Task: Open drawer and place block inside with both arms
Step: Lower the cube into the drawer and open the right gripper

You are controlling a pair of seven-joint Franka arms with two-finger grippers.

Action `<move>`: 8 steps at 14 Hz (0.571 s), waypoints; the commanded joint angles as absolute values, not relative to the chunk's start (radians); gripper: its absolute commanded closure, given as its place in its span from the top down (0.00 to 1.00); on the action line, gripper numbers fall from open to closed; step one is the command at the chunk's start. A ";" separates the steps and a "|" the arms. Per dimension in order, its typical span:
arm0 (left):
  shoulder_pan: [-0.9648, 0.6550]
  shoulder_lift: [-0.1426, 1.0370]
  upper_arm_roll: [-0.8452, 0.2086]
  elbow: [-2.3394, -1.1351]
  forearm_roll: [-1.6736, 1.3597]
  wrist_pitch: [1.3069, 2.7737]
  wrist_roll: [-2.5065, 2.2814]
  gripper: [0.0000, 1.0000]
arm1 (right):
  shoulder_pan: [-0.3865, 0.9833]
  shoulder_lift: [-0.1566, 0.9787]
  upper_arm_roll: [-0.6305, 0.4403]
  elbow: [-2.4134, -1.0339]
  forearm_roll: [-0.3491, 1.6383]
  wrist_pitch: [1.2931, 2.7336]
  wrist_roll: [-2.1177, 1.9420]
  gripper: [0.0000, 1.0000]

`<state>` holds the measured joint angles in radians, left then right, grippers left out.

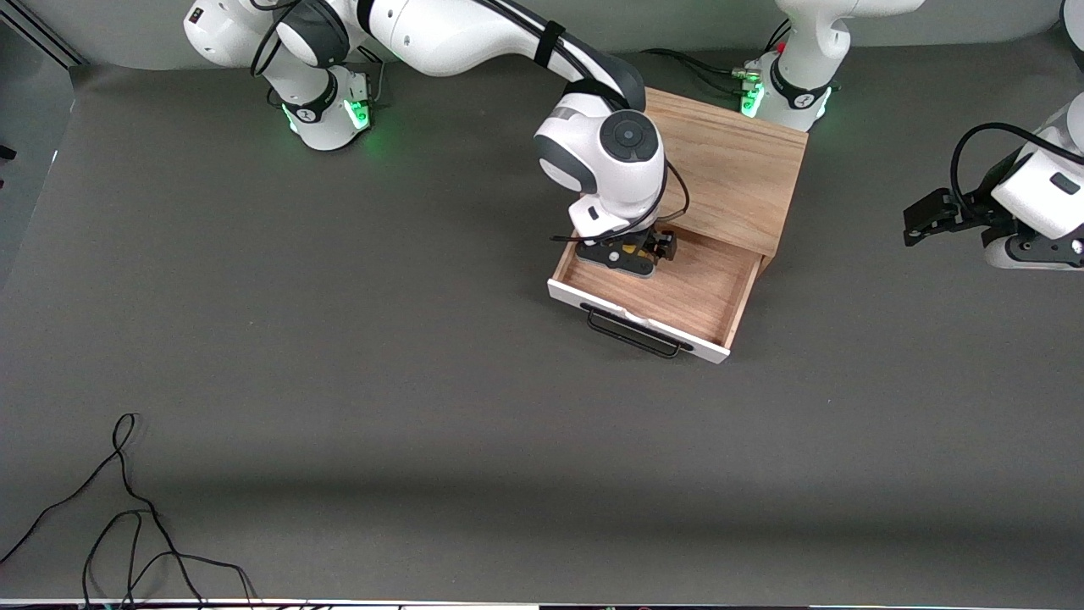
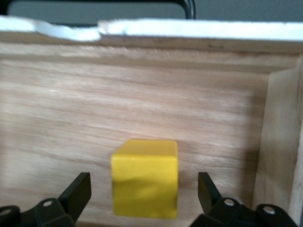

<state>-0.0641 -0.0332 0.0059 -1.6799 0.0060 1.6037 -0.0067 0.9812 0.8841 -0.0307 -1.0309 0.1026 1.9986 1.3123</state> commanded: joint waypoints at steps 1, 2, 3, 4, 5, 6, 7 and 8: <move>-0.061 -0.020 0.005 -1.654 0.002 1.583 0.011 1.00 | 0.962 0.826 -0.038 -1.009 0.081 1.968 1.325 1.00; -0.063 -0.018 0.005 -1.655 0.002 1.582 0.011 1.00 | 0.928 0.803 -0.037 -1.009 0.081 1.948 1.312 1.00; -0.061 -0.018 0.005 -1.655 0.002 1.582 0.011 1.00 | 0.902 0.783 -0.035 -1.008 0.081 1.927 1.278 1.00; -0.063 -0.017 0.005 -1.655 0.003 1.582 0.011 1.00 | 0.881 0.747 -0.037 -1.011 0.083 1.902 1.229 1.00; -0.061 -0.014 0.005 -1.655 0.003 1.582 0.009 1.00 | 0.847 0.723 -0.037 -1.011 0.081 1.869 1.186 1.00; -0.061 -0.014 0.005 -1.655 0.003 1.580 0.009 1.00 | 0.813 0.691 -0.037 -1.014 0.077 1.812 1.149 1.00; -0.061 -0.014 0.005 -1.655 0.003 1.582 0.009 1.00 | 0.783 0.651 -0.040 -1.035 0.075 1.763 1.100 1.00; -0.063 -0.014 0.005 -1.655 0.005 1.580 0.009 1.00 | 0.732 0.606 -0.040 -1.064 0.078 1.741 1.036 1.00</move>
